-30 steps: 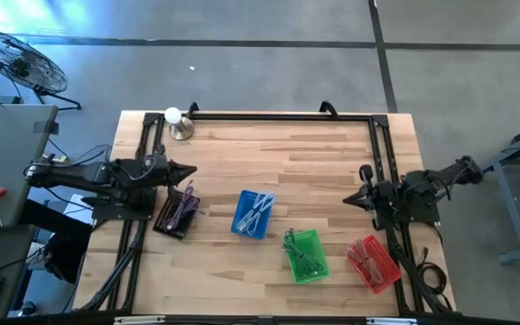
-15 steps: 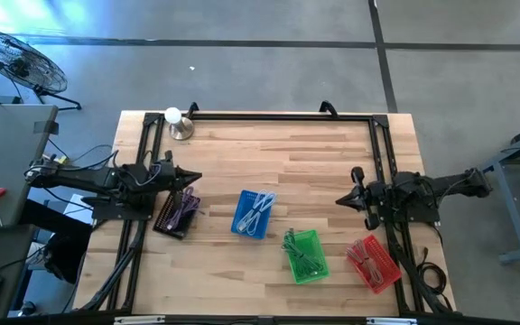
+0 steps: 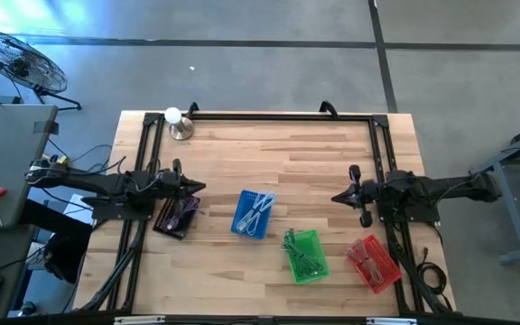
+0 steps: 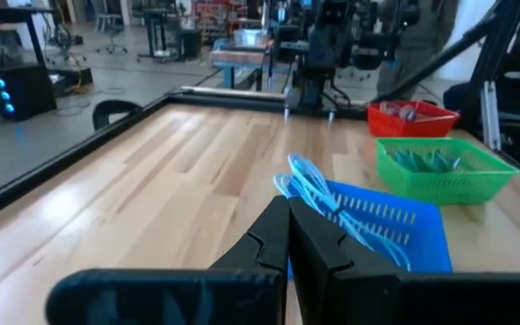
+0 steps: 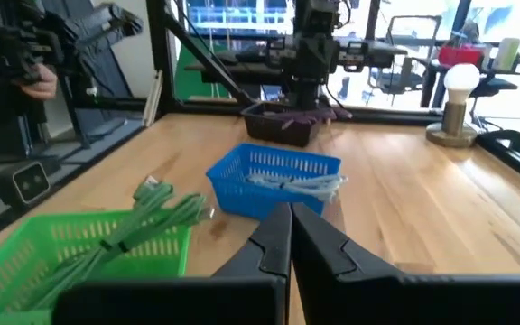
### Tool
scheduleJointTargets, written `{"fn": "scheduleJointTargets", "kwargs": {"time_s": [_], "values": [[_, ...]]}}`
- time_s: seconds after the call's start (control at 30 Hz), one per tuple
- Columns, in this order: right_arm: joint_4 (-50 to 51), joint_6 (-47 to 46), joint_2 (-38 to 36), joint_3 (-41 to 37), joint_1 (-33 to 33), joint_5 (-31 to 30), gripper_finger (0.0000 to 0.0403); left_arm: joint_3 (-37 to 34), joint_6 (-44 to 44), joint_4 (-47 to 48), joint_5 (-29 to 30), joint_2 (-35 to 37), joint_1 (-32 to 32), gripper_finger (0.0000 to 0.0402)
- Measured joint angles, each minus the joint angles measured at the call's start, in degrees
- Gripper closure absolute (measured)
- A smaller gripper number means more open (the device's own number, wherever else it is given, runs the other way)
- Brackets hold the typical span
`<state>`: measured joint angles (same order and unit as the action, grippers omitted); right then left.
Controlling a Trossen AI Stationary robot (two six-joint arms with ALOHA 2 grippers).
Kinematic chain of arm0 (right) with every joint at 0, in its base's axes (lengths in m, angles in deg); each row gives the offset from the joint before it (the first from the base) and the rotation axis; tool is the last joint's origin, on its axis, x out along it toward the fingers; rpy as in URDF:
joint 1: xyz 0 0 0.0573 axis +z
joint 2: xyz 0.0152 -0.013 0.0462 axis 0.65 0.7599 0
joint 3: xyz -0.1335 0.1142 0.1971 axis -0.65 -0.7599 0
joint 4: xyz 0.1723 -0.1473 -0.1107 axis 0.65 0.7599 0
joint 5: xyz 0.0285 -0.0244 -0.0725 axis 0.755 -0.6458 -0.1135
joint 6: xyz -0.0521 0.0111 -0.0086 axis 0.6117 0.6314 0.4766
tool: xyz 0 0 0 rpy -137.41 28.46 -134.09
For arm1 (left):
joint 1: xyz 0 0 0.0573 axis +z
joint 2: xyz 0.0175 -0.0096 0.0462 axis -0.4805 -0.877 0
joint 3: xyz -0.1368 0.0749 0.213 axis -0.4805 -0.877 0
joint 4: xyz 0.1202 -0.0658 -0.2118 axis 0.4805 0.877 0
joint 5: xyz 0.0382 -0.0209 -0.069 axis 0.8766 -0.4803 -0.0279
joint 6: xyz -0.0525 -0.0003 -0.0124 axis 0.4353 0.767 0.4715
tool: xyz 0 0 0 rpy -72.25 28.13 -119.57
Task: Pick & Place USB Port
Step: Return to Home Position
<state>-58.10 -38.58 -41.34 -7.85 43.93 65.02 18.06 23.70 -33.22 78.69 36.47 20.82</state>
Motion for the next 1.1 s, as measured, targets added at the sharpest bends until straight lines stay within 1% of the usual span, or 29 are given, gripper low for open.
{"fn": "scheduleJointTargets", "kwargs": {"time_s": [0.07, 0.13, 0.33, 0.8, 1.0, 1.1], "values": [[0.0, 0.0, 0.7, 0.0, -0.3, 0.1, 0.0403, 0.0, -0.2, -0.3, -0.3, -0.1, 0.0, 0.0401], [-0.2, 0.1, 1.3, 0.0, -0.7, 0.1, 0.0403, -0.1, -1.2, 0.0, -1.9, -0.1, 0.0, 0.0401], [-0.3, 0.2, 1.4, 0.0, -1.2, 0.3, 0.0403, -0.2, -6.2, -6.2, -5.8, 1.3, 0.0, 0.0401], [-0.6, 0.8, 1.4, -0.1, -1.2, 0.3, 0.0403, -0.3, -5.7, 5.1, -6.1, 12.3, 0.0, 0.0401], [-0.7, 2.8, 1.4, -0.1, -1.2, 0.2, 0.0403, -0.3, -4.0, 9.8, -6.3, 15.6, 0.0, 0.0401], [-0.6, 3.6, 1.4, -0.1, -1.2, 0.1, 0.0403, -0.3, -3.9, 10.2, -8.2, 16.5, 0.0, 0.0401]]}}
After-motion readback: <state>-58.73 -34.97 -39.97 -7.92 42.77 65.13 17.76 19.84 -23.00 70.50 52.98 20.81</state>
